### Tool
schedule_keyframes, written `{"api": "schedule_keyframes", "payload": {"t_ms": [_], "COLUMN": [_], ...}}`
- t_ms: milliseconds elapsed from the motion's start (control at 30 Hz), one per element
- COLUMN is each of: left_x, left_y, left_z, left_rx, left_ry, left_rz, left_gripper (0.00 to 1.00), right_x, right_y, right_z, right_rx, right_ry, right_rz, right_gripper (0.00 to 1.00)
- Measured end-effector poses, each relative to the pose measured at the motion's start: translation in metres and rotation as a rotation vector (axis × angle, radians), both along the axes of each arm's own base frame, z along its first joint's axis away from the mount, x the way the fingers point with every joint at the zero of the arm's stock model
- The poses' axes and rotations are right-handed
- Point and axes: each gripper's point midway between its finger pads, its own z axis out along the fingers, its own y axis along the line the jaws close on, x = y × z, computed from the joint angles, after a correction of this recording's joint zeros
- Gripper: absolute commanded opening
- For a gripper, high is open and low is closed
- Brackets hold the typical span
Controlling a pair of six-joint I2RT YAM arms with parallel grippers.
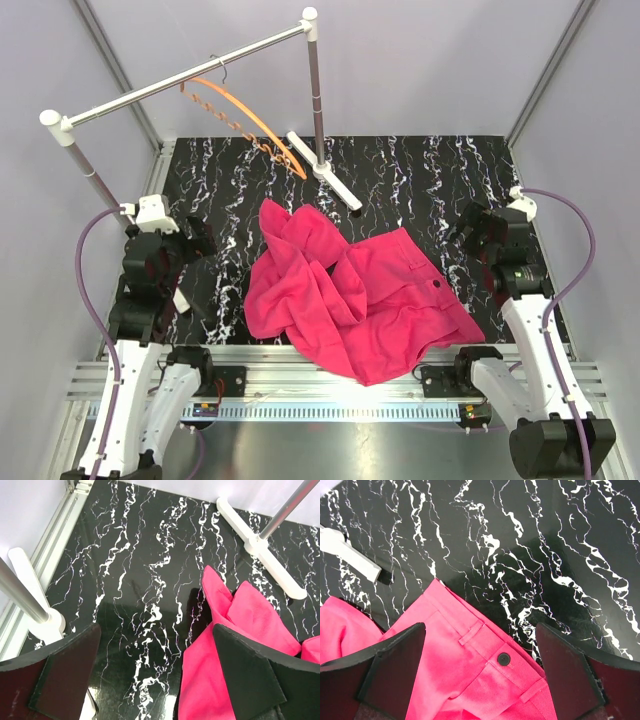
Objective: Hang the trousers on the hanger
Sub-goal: Fold the trousers
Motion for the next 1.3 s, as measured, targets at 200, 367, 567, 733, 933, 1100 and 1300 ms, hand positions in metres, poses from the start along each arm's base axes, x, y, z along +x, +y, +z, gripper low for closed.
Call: {"api": "schedule_keyframes", "payload": {"t_ms": [200, 367, 567, 733, 933, 1100, 1300], "left_x": [0.0, 0.002, 0.009, 0.009, 0.008, 0.008, 0.007], "left_y": [0.0, -0.012, -0.041, -0.054, -0.055, -0.055, -0.056], "left_z": [-0.002, -0.007, -0.024, -0.012, -0.008, -0.012, -0.014], "left_rx": [0.001, -0.007, -0.067, -0.128, -0.13, -0.131, -0.134], "left_ry": [0.008, 0.028, 0.106, 0.063, 0.047, 0.056, 0.061], "left_rz": [-0.003, -0.067, -0.212, -0.264, -0.269, -0.27, -0.278], "left_gripper": [0.99, 0.99, 0.99, 0.99, 0.99, 0.99, 0.99], "right_x": [0.001, 0.004, 0.022, 0.044, 0.08, 0.093, 0.097], "right_y": [0.0, 0.01, 0.032, 0.056, 0.101, 0.115, 0.117], "right_z": [-0.008, -0.011, -0.019, -0.041, -0.073, -0.118, -0.166], "right_rx": [-0.002, 0.021, 0.079, 0.081, 0.03, -0.026, -0.096], "right_ry": [0.033, 0.044, 0.05, 0.124, 0.211, 0.314, 0.422], "right_rz": [0.003, 0.054, 0.154, 0.228, 0.324, 0.331, 0.313], "right_gripper": [1.0, 1.0, 1.0, 1.0, 1.0, 1.0, 1.0]}}
